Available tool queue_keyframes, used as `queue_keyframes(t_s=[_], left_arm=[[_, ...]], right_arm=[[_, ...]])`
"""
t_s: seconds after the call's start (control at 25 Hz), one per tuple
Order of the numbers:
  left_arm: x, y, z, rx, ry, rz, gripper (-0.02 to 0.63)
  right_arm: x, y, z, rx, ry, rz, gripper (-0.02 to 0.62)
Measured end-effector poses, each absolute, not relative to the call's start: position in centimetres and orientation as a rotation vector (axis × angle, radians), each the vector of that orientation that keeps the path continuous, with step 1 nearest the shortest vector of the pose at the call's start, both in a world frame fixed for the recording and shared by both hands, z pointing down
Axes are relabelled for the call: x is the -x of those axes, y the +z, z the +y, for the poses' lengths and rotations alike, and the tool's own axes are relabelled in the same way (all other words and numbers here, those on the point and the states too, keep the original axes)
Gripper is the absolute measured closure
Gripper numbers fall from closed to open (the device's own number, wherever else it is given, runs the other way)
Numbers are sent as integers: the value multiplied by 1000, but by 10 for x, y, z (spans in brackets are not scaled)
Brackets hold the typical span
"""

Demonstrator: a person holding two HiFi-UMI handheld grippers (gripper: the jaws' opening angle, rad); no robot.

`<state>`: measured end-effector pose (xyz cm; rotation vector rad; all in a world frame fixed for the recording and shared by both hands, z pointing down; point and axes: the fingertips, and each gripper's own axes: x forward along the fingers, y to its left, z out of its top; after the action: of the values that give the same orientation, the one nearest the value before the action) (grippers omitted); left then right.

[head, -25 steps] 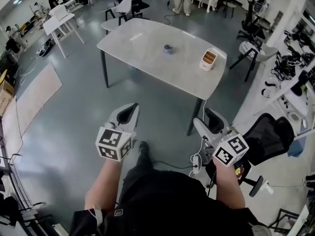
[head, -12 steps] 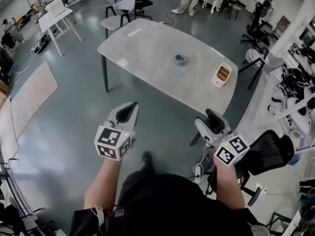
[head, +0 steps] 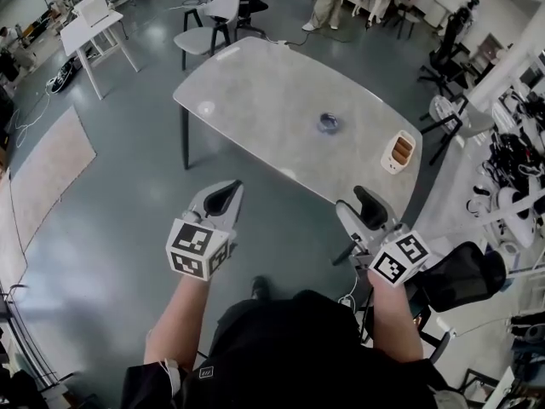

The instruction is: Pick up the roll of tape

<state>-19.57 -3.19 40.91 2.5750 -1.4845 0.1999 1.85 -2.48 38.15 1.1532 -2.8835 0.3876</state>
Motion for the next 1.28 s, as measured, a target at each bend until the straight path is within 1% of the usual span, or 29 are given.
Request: queue_keyframes(t_s=[0.16, 0.6, 0.92, 1.28], left_arm=[[216, 406, -47, -2565, 175, -1495, 595], [235, 414, -93, -2519, 168, -1535, 595], [222, 421, -175, -2468, 185, -1591, 595], [155, 418, -308, -2454, 263, -1583, 595]], right_arm=[[1, 383, -40, -1129, 393, -2864, 359], [26, 388, -97, -1041, 401, -2897, 359], [1, 404, -186, -1021, 451, -2909, 359], [-65, 414, -319, -1019, 521, -2940, 359]])
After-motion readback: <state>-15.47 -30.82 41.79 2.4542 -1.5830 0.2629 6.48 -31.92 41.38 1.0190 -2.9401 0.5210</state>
